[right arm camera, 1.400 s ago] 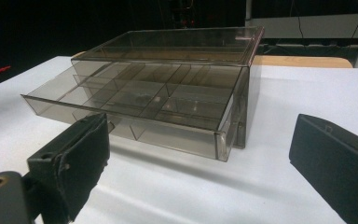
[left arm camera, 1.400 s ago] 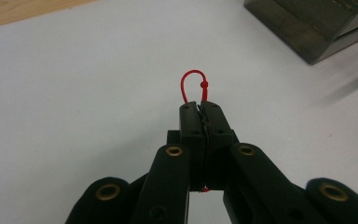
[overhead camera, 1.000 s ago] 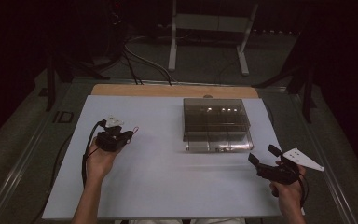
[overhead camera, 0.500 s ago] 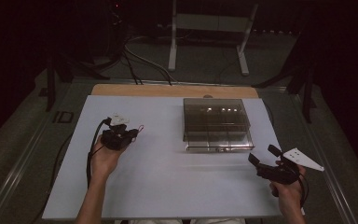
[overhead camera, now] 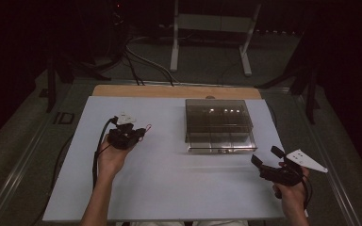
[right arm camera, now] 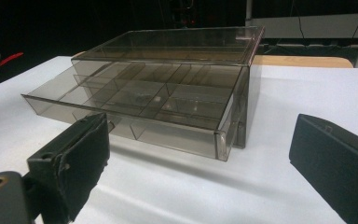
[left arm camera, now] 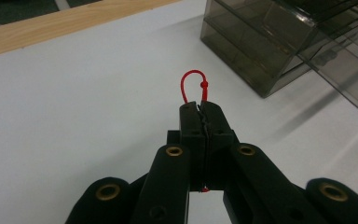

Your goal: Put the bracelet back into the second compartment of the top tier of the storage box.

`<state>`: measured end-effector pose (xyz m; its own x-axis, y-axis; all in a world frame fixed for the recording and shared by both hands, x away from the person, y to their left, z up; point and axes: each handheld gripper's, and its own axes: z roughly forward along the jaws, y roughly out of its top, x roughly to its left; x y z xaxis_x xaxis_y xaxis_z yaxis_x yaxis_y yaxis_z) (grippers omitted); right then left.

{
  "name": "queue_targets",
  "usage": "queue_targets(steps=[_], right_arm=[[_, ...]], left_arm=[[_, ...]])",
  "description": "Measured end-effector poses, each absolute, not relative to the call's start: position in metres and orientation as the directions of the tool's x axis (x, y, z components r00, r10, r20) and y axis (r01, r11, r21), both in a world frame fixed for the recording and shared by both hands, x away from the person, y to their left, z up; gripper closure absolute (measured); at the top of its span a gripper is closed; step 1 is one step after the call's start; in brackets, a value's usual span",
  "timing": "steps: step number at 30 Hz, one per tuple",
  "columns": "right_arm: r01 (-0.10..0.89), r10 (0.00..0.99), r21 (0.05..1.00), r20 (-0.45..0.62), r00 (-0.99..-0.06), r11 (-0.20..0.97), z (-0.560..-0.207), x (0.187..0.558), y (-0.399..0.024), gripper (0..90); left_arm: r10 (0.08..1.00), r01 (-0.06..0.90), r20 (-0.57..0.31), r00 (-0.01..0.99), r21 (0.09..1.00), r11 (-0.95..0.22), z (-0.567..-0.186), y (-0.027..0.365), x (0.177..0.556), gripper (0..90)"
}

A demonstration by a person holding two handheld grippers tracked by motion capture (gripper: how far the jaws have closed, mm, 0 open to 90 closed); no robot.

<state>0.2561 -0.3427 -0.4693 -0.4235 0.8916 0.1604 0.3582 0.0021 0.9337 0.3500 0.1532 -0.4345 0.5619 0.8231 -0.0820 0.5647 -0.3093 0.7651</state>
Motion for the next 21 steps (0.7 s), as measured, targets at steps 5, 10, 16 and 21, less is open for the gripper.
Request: queue_targets(steps=[5,10,16,21], right_arm=[[0.359,0.892,0.934,0.160,-0.424,0.003,-0.469,0.256,-0.343,5.0],[0.359,0.892,0.933,0.160,-0.424,0.003,-0.470,0.256,-0.343,5.0],[0.359,0.891,0.933,0.160,-0.424,0.003,-0.470,0.256,-0.343,5.0],[0.360,0.891,0.933,0.161,-0.424,0.003,-0.470,0.256,-0.343,5.0]], left_arm=[[0.818,0.562,-0.085,0.569,0.766,-0.311,-0.434,0.149,0.351,90.0],[0.812,0.557,-0.089,0.577,0.770,-0.312,-0.432,0.144,0.352,90.0],[0.805,0.552,-0.095,0.585,0.774,-0.310,-0.430,0.139,0.353,90.0],[0.798,0.549,-0.103,0.593,0.777,-0.308,-0.430,0.134,0.354,90.0]])
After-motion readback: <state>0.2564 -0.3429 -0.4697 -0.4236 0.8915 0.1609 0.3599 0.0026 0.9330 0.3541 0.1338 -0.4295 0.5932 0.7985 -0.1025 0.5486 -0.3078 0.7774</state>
